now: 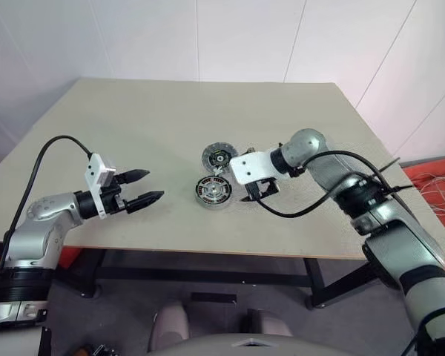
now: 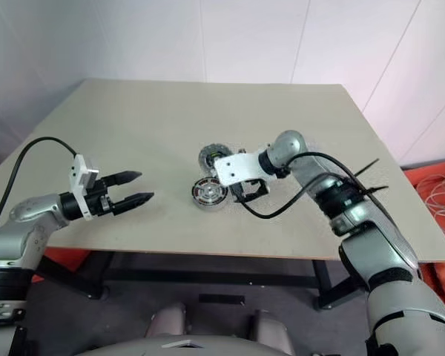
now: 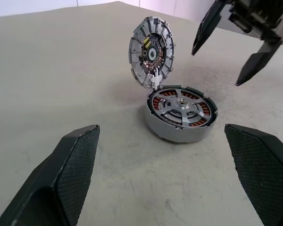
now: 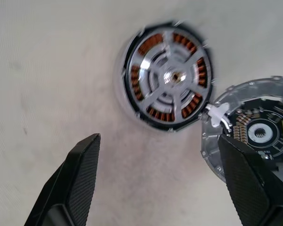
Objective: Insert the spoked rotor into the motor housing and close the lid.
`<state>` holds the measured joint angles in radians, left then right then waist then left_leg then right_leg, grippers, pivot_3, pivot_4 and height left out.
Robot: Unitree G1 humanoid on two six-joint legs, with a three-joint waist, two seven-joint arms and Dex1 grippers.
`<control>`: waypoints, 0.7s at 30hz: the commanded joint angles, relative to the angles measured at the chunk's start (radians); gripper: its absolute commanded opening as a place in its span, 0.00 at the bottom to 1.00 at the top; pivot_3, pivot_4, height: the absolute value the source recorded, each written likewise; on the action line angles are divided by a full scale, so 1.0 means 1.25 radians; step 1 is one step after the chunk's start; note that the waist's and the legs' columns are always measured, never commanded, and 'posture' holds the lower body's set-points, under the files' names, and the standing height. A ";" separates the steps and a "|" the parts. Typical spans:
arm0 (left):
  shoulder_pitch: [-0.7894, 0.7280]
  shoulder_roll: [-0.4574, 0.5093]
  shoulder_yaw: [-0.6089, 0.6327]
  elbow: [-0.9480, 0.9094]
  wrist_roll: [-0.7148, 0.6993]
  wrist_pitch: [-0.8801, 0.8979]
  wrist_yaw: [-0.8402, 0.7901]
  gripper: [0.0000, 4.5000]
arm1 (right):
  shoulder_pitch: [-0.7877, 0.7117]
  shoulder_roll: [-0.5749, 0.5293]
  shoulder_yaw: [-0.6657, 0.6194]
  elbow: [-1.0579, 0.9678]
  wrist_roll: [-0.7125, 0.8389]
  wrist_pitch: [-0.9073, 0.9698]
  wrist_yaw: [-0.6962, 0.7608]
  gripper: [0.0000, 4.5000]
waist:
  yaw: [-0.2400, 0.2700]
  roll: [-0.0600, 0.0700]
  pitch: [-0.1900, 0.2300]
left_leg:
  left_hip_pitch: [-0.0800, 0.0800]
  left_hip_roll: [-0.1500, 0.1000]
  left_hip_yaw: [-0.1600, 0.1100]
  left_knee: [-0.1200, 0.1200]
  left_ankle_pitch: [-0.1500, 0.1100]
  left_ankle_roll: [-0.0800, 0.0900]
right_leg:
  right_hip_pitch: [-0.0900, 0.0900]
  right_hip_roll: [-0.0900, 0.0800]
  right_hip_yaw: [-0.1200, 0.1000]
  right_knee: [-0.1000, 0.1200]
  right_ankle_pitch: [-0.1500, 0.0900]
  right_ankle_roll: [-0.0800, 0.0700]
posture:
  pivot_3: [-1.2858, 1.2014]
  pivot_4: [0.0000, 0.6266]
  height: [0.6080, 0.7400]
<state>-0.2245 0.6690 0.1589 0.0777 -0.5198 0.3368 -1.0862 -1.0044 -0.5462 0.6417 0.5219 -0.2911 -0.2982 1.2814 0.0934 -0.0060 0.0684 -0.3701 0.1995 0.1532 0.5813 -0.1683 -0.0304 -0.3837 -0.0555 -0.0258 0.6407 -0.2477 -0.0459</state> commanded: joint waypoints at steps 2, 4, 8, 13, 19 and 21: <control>0.002 0.007 0.024 -0.040 -0.014 0.002 0.008 1.00 | -0.063 0.028 0.040 0.081 -0.068 -0.179 0.000 0.99 | -0.001 0.000 0.000 | -0.001 0.000 0.000 0.000 0.000 0.000 | -0.001 0.000 0.000 0.000 0.000 0.000 | 0.52 0.00 1.00; 0.007 0.004 0.026 -0.049 -0.018 0.004 0.014 1.00 | -0.072 0.048 0.053 0.100 -0.082 -0.223 0.006 0.99 | -0.002 0.000 0.000 | -0.002 0.000 0.000 0.000 0.000 0.001 | -0.001 0.000 0.000 0.000 0.000 -0.001 | 0.52 0.00 1.00; 0.012 0.002 0.027 -0.057 -0.020 0.002 0.023 1.00 | -0.081 0.069 0.068 0.141 -0.130 -0.280 -0.020 0.99 | 0.000 0.000 0.000 | -0.002 0.000 0.000 0.001 -0.001 0.001 | -0.001 0.000 0.000 0.000 0.000 -0.001 | 0.52 0.00 1.00; 0.012 -0.003 0.026 -0.061 -0.020 0.000 0.031 1.00 | -0.091 0.086 0.069 0.184 -0.165 -0.315 -0.043 0.99 | -0.002 0.000 0.000 | -0.003 0.000 0.000 0.002 -0.001 0.001 | -0.001 0.000 -0.001 0.001 0.000 -0.001 | 0.52 0.00 1.00; 0.006 -0.007 0.022 -0.060 -0.019 -0.002 0.034 1.00 | -0.109 0.104 0.071 0.231 -0.198 -0.342 -0.066 0.99 | -0.002 0.000 0.000 | -0.002 0.001 0.000 0.002 -0.001 0.001 | -0.001 0.001 0.000 0.001 0.000 -0.001 | 0.52 0.00 1.00; 0.006 -0.009 0.021 -0.061 -0.019 -0.003 0.035 1.00 | -0.120 0.114 0.077 0.254 -0.217 -0.349 -0.076 0.99 | -0.003 0.000 0.000 | -0.003 0.001 0.000 0.002 -0.001 0.001 | -0.001 0.001 0.000 0.001 0.000 -0.001 | 0.52 0.00 1.00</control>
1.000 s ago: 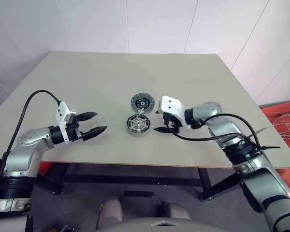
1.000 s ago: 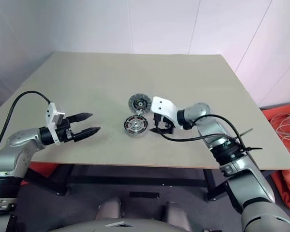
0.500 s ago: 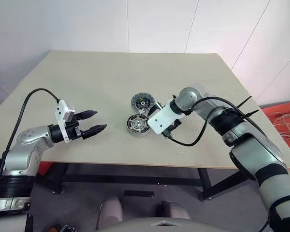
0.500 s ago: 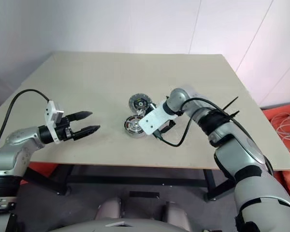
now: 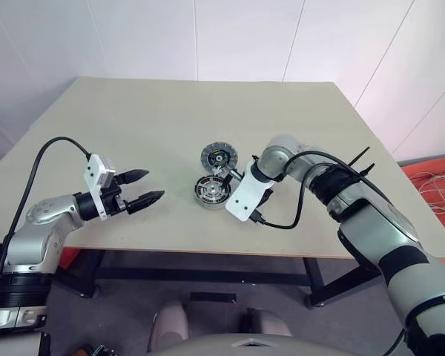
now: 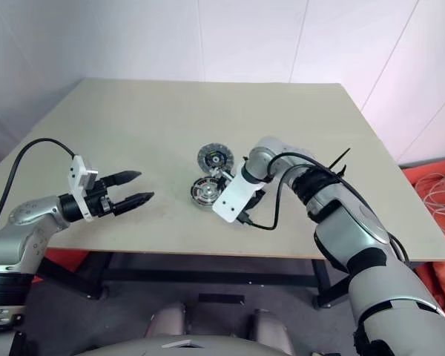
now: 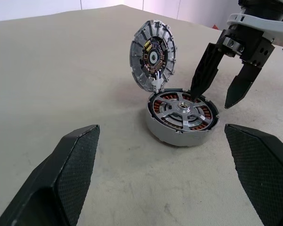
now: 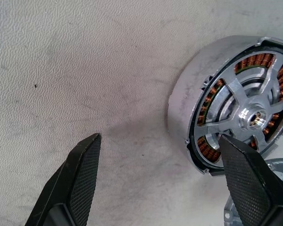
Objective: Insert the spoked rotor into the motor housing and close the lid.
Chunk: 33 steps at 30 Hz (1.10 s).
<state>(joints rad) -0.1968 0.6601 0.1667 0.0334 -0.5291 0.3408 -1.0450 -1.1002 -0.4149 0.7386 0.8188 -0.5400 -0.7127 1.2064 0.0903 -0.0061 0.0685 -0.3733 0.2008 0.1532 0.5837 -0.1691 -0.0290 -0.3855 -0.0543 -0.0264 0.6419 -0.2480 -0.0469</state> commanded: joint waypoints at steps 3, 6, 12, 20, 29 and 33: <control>-0.016 -0.004 0.014 -0.027 -0.011 -0.007 0.003 1.00 | -0.060 0.018 0.008 0.048 -0.043 -0.024 -0.027 0.99 | -0.002 0.000 0.000 | 0.000 0.000 0.000 0.000 0.000 0.000 | 0.000 0.000 0.000 0.000 0.000 0.000 | 0.52 0.00 1.00; -0.013 -0.006 0.016 -0.031 -0.011 -0.007 0.004 1.00 | -0.076 0.024 0.012 0.078 -0.061 -0.027 -0.034 0.99 | -0.002 0.000 0.000 | 0.000 0.000 0.000 0.000 0.000 0.000 | 0.000 0.000 0.000 0.000 0.000 0.000 | 0.52 0.00 1.00; -0.004 -0.008 0.019 -0.041 -0.013 -0.006 0.007 1.00 | -0.089 0.035 0.011 0.102 -0.069 -0.037 -0.021 0.86 | -0.004 0.000 0.000 | 0.000 0.000 0.000 0.000 0.000 0.000 | 0.000 0.000 0.000 0.000 0.000 0.000 | 0.52 0.00 1.00; -0.005 -0.009 0.019 -0.040 -0.010 -0.012 0.009 1.00 | -0.084 0.047 0.012 0.100 -0.065 -0.049 -0.013 0.25 | -0.002 0.000 0.000 | 0.000 0.000 0.000 0.000 0.000 0.000 | 0.000 0.000 0.000 0.000 0.000 0.000 | 0.52 0.00 1.00; -0.005 -0.011 0.015 -0.041 -0.008 -0.013 0.009 1.00 | -0.072 0.065 -0.004 0.046 -0.029 -0.015 0.039 0.01 | -0.003 0.000 0.000 | 0.000 0.000 0.000 0.000 0.000 0.000 | 0.000 0.000 0.000 0.000 0.000 0.000 | 0.52 0.00 1.00; -0.007 -0.011 0.013 -0.038 -0.006 -0.013 0.009 1.00 | -0.056 0.053 -0.024 -0.045 -0.006 0.112 0.119 0.01 | -0.003 0.000 0.000 | -0.001 0.000 0.000 0.000 -0.001 0.001 | 0.000 0.000 0.000 0.000 0.000 -0.001 | 0.52 0.00 1.00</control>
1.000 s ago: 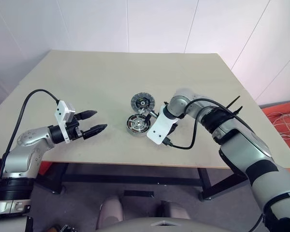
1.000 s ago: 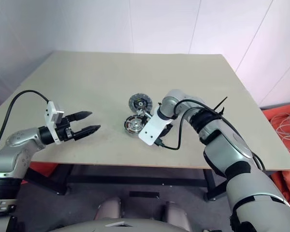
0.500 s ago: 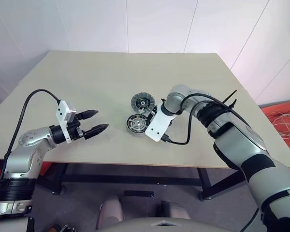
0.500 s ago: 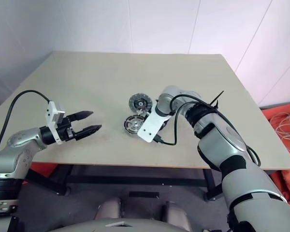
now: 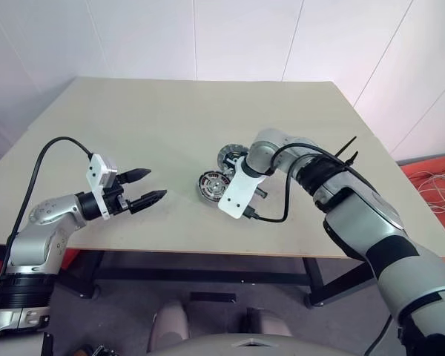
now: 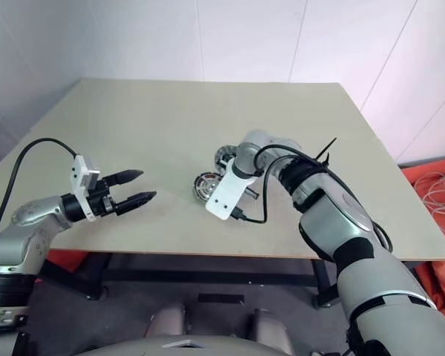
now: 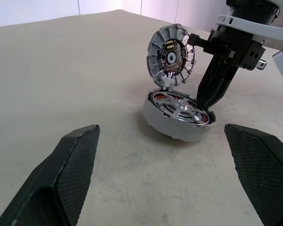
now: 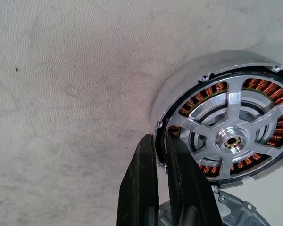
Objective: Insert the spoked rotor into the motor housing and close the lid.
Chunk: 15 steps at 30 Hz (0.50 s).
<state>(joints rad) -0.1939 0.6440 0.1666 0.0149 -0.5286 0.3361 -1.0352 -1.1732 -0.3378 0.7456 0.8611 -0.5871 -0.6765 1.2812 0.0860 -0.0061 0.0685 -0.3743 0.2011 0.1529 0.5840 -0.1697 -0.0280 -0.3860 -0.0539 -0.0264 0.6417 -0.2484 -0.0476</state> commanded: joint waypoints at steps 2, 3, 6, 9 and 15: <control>-0.012 0.001 0.012 -0.020 -0.005 -0.010 0.001 1.00 | 0.010 -0.028 -0.035 -0.143 0.031 0.157 0.112 0.01 | 0.001 0.000 0.000 | 0.000 0.000 0.000 0.000 0.000 0.000 | 0.000 0.000 0.000 0.000 0.000 0.000 | 0.52 0.00 1.00; -0.014 0.001 0.011 -0.018 -0.005 -0.010 0.001 1.00 | 0.014 -0.039 -0.037 -0.175 0.031 0.184 0.136 0.01 | 0.003 0.000 0.000 | -0.001 0.000 0.000 0.000 0.000 0.000 | -0.001 0.000 0.000 0.000 0.000 0.000 | 0.52 0.00 1.00; -0.016 0.000 0.007 -0.016 -0.004 -0.007 -0.001 1.00 | 0.035 -0.064 -0.044 -0.268 0.040 0.289 0.218 0.01 | 0.008 0.000 0.000 | -0.002 0.000 0.000 0.001 0.000 0.000 | -0.001 0.000 0.000 0.000 0.000 0.000 | 0.52 0.00 1.00; -0.020 0.000 0.002 -0.013 -0.002 -0.004 -0.001 1.00 | 0.049 -0.099 -0.004 -0.352 0.081 0.449 0.265 0.01 | 0.007 0.000 0.000 | -0.002 0.000 -0.001 0.001 0.000 0.000 | -0.001 0.000 0.000 0.000 0.000 0.000 | 0.52 0.00 1.00; -0.022 0.001 -0.004 -0.013 -0.001 0.001 0.001 1.00 | 0.078 -0.076 0.001 -0.411 0.044 0.682 0.240 0.01 | 0.005 0.000 0.000 | -0.001 0.003 -0.001 0.001 0.000 -0.001 | -0.001 0.003 0.000 0.000 0.000 -0.001 | 0.52 0.00 1.00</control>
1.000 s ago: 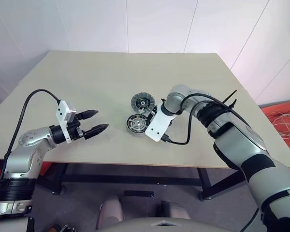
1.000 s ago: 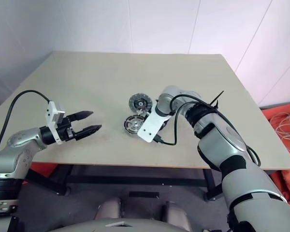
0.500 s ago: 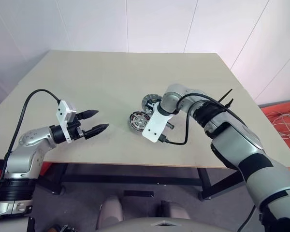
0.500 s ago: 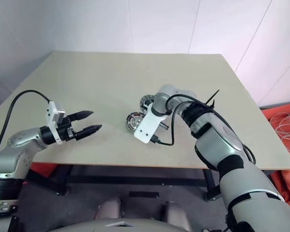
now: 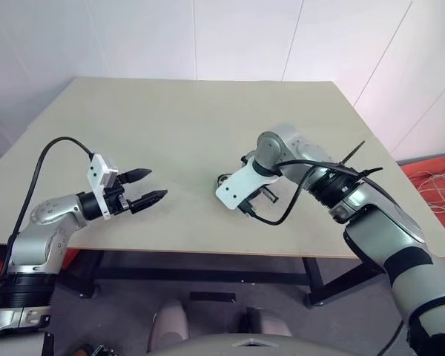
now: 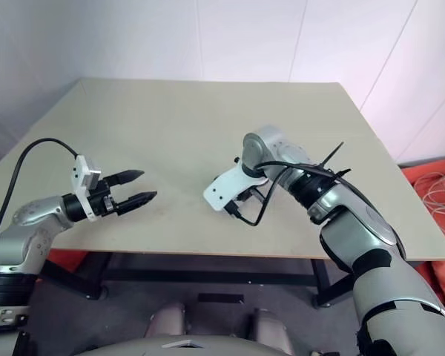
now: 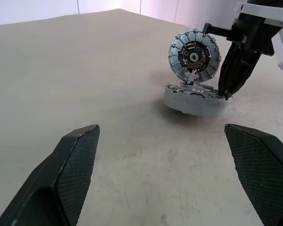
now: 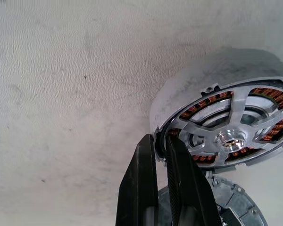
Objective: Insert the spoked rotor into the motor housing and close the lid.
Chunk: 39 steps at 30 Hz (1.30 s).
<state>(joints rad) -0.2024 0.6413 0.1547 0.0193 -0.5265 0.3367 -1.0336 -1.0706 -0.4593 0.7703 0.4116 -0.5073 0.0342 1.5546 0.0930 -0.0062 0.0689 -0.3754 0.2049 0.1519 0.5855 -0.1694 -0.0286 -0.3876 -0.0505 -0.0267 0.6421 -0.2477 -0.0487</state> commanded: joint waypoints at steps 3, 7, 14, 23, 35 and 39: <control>-0.013 0.006 0.005 -0.019 -0.002 0.003 0.001 1.00 | 0.000 0.038 -0.016 -0.066 -0.044 0.158 -0.009 0.01 | 0.001 0.000 0.000 | 0.000 0.001 0.000 0.000 0.000 -0.001 | 0.000 0.001 0.000 0.000 0.000 -0.001 | 0.52 0.00 1.00; -0.012 0.009 0.006 -0.021 -0.001 0.008 0.003 1.00 | 0.006 0.057 -0.012 -0.056 -0.039 0.156 -0.014 0.01 | 0.001 0.000 0.000 | 0.000 0.001 0.000 0.000 0.000 -0.001 | 0.000 0.001 0.000 0.000 0.000 -0.001 | 0.52 0.00 1.00; -0.017 0.009 0.004 -0.018 0.002 0.015 0.004 1.00 | 0.013 0.075 -0.017 -0.048 -0.032 0.160 -0.031 0.15 | 0.000 0.000 0.000 | 0.001 0.001 0.000 0.000 0.001 -0.001 | 0.000 0.001 0.000 0.001 0.000 -0.001 | 0.52 0.00 1.00; -0.027 0.005 -0.005 -0.013 0.005 0.020 0.006 1.00 | -0.004 0.086 -0.040 -0.056 -0.017 0.168 -0.055 0.84 | 0.000 0.000 0.000 | 0.003 0.001 0.000 0.000 0.001 -0.001 | 0.001 0.001 0.000 0.001 0.001 -0.001 | 0.52 0.00 1.00; -0.043 0.002 -0.014 0.002 0.012 0.014 0.003 1.00 | -0.013 0.058 -0.131 -0.212 0.082 0.264 -0.007 1.00 | 0.003 0.000 0.000 | 0.003 0.001 0.000 0.000 0.001 -0.002 | 0.002 0.001 0.000 0.001 0.001 -0.001 | 0.52 0.00 1.00; -0.047 0.000 -0.011 0.008 0.010 0.012 0.008 1.00 | -0.050 0.076 -0.235 -0.274 0.192 0.360 -0.016 1.00 | 0.003 0.000 0.000 | 0.003 0.001 0.000 0.000 0.001 -0.002 | 0.002 0.001 0.000 0.001 0.001 -0.001 | 0.52 0.00 1.00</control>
<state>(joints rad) -0.2362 0.6411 0.1257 0.0373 -0.5128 0.3605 -1.0282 -1.0778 -0.3667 0.5553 0.1227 -0.3272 0.4401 1.5311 0.0965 -0.0059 0.0691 -0.3715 0.2059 0.1520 0.5854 -0.1683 -0.0305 -0.3855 -0.0494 -0.0262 0.6437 -0.2469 -0.0504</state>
